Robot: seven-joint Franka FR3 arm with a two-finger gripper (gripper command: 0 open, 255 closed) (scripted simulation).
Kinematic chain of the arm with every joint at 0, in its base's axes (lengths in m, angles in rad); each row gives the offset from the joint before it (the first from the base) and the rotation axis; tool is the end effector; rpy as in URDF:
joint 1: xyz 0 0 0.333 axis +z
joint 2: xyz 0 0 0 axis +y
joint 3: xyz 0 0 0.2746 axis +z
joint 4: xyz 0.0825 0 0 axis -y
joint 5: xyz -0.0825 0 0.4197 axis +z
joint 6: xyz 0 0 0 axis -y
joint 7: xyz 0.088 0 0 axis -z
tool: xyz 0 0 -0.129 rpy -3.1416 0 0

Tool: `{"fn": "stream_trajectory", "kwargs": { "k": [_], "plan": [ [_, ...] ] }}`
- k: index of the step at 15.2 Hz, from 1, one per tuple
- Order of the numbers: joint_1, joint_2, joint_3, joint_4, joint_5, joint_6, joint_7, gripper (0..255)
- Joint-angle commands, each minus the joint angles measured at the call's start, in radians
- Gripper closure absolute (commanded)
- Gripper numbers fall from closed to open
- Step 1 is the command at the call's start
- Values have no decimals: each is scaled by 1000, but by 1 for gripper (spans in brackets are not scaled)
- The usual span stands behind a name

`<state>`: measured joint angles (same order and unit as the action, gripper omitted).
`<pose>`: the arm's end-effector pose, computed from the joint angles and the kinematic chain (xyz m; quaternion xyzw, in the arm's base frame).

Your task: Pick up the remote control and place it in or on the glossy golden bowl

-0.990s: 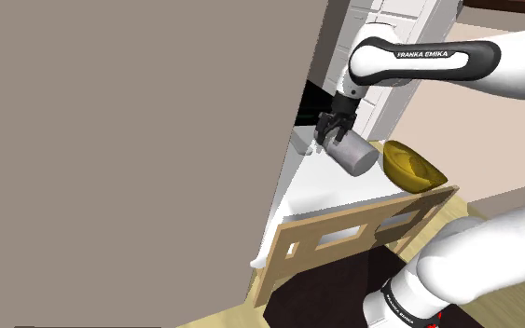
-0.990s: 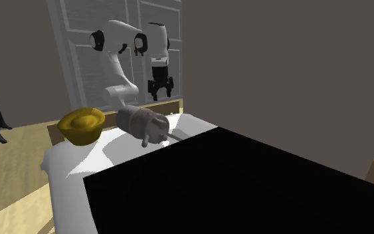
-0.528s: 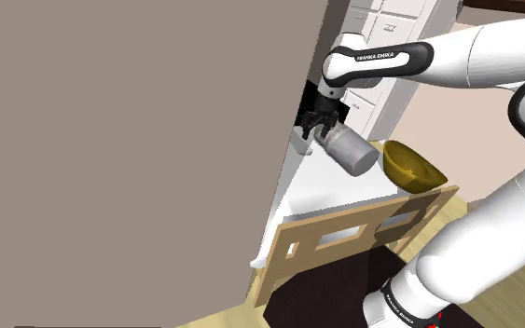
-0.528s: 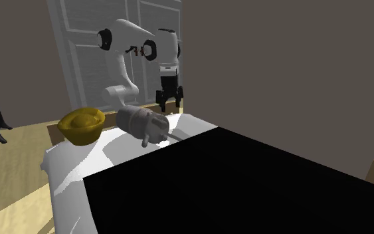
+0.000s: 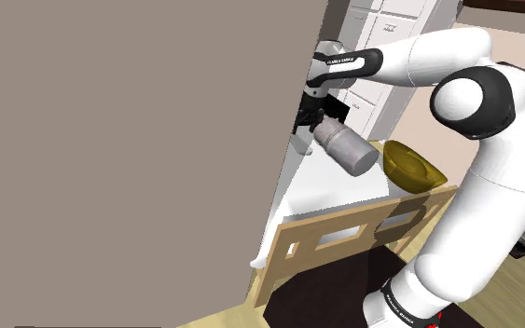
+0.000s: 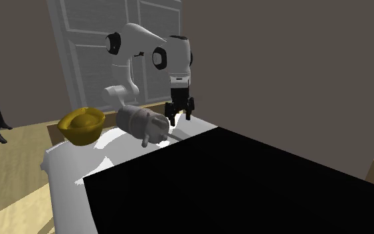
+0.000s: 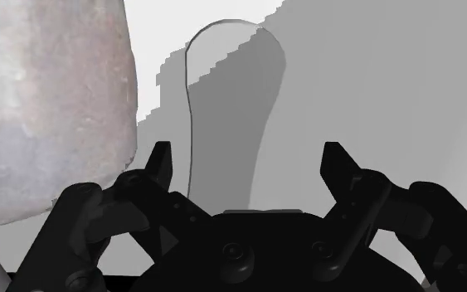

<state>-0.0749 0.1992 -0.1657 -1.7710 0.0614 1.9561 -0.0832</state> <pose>0.6237 -0.1442 0.3701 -0.9960 0.0888 0.0035 0.0128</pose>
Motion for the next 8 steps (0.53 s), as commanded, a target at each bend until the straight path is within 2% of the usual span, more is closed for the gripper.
{"fn": "stream_trajectory", "kwargs": {
  "k": [1,3,8],
  "plan": [
    [-11,85,-4,96,11,-11,-5,0],
    [-21,146,-6,167,19,-22,-7,0],
    [-20,162,-4,122,23,39,-10,0]
  ]
}}
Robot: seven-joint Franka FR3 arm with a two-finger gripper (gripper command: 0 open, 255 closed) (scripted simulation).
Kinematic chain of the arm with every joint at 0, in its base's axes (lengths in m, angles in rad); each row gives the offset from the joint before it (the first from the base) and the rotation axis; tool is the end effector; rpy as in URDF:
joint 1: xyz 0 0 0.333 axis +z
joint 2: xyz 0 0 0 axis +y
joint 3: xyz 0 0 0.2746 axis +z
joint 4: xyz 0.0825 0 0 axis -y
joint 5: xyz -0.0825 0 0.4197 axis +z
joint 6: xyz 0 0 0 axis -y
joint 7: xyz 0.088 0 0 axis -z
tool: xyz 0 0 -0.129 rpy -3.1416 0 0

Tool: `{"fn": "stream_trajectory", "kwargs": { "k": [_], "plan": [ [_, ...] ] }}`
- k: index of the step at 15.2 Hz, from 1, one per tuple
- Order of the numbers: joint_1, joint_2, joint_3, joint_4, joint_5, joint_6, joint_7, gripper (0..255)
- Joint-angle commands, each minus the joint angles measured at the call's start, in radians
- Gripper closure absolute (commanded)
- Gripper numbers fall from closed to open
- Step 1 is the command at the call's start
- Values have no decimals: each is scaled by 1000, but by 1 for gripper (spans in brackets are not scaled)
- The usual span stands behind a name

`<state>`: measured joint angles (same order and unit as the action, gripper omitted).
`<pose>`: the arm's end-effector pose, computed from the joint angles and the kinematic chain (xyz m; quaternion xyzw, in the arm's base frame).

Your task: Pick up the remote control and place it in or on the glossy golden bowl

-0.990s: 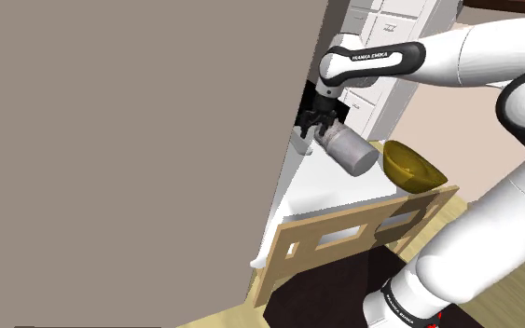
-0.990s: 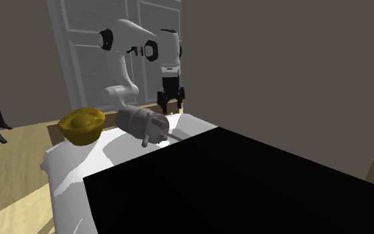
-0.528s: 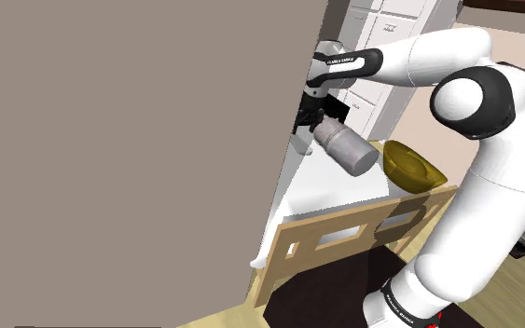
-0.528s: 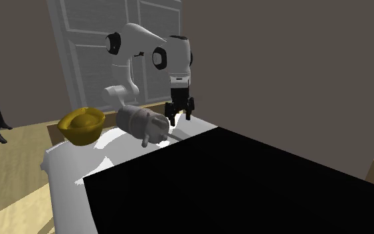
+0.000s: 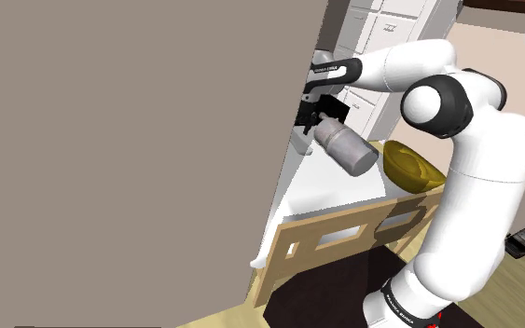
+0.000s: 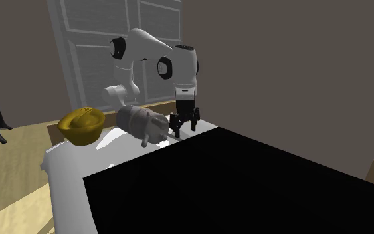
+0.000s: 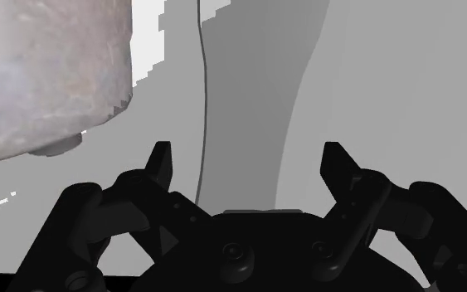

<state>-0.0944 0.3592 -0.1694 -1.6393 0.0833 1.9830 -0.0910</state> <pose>0.6562 -0.1625 0.3347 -0.9951 0.0980 0.0034 0.0091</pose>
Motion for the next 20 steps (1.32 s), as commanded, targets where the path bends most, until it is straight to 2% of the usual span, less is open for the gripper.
{"fn": "stream_trajectory", "kwargs": {
  "k": [1,10,11,20],
  "plan": [
    [-1,6,0,-18,2,24,-3,0],
    [-1,12,1,-30,3,42,-4,0],
    [-1,12,1,-30,3,42,-4,255],
    [-1,12,1,-30,3,42,-4,255]
  ]
}}
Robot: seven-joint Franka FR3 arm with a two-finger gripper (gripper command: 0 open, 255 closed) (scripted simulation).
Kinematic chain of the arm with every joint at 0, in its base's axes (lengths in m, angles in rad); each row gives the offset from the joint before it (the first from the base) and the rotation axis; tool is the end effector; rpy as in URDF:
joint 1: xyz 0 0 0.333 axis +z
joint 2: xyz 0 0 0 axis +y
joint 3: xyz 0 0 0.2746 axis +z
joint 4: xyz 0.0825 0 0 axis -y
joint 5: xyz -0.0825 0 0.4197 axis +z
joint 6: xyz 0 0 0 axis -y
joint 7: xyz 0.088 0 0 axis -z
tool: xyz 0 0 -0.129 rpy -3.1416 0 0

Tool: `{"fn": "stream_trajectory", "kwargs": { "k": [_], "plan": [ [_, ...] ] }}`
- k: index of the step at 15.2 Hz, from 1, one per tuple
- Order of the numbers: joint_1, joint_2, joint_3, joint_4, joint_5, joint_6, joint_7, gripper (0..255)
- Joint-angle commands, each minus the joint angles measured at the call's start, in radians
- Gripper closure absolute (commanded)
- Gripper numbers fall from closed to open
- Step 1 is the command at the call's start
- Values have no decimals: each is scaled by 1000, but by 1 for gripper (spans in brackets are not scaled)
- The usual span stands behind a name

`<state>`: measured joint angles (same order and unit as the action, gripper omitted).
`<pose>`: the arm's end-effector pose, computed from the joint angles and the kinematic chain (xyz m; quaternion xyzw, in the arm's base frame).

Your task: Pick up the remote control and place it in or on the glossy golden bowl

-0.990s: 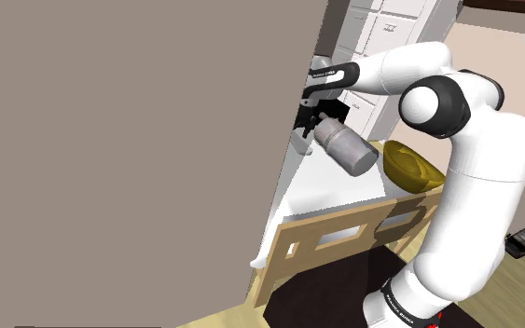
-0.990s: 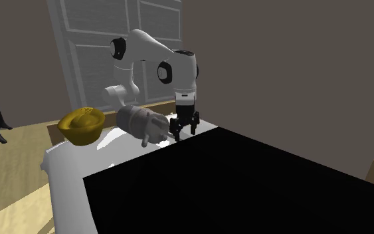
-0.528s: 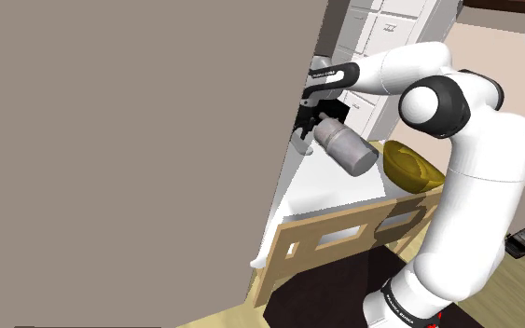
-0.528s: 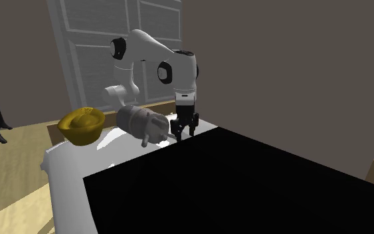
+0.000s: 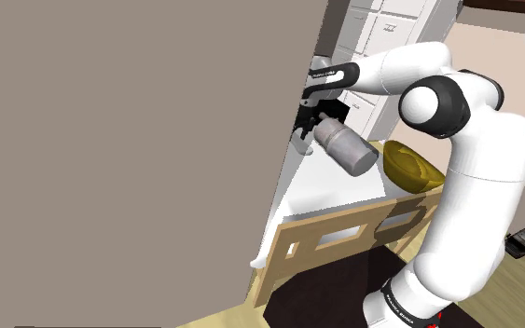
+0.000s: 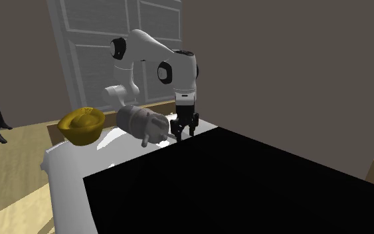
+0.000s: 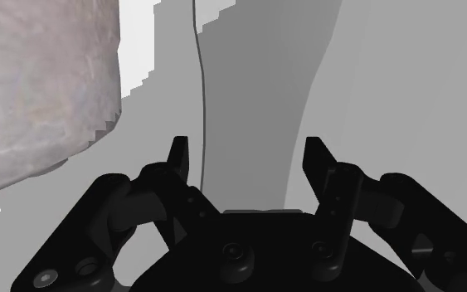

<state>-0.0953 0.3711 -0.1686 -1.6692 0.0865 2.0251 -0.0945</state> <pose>0.6543 -0.1631 0.3155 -0.9951 0.0982 0.0031 0.0090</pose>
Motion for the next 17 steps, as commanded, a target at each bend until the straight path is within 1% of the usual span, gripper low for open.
{"fn": "stream_trajectory", "kwargs": {
  "k": [1,17],
  "plan": [
    [0,-4,0,7,-1,-12,1,255],
    [-1,-46,-5,164,-12,-209,11,255]
  ]
}}
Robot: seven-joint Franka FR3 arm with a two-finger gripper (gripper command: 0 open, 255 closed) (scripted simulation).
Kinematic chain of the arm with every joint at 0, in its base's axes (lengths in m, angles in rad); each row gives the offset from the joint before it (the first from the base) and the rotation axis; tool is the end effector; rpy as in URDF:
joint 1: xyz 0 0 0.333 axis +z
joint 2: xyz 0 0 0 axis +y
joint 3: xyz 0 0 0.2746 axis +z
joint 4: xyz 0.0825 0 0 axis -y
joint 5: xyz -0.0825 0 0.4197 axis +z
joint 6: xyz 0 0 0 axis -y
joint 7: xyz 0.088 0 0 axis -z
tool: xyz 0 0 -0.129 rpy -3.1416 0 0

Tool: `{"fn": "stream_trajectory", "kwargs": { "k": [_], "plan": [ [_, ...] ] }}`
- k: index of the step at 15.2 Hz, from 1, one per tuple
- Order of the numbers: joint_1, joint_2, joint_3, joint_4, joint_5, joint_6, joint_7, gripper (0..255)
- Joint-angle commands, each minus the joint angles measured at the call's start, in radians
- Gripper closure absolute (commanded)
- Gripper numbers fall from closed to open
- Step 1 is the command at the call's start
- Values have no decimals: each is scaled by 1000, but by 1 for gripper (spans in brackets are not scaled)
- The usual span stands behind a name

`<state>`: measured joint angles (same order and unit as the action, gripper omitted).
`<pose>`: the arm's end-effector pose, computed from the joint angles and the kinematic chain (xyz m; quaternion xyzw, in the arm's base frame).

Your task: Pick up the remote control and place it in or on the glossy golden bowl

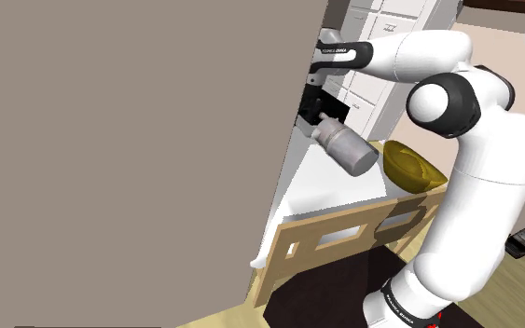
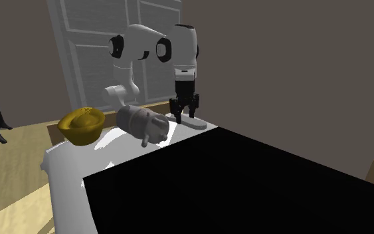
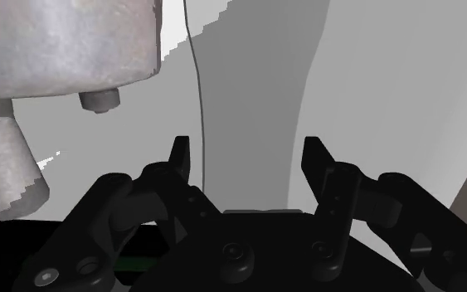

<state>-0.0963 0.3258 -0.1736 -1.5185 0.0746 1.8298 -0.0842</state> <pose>0.6583 -0.1638 0.4054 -0.9951 0.0981 0.0032 0.0090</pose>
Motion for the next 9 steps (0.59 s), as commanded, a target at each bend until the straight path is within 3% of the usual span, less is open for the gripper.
{"fn": "stream_trajectory", "kwargs": {
  "k": [1,9],
  "plan": [
    [0,-1,0,26,-1,-27,1,255],
    [-4,3,-2,139,-1,-136,4,255]
  ]
}}
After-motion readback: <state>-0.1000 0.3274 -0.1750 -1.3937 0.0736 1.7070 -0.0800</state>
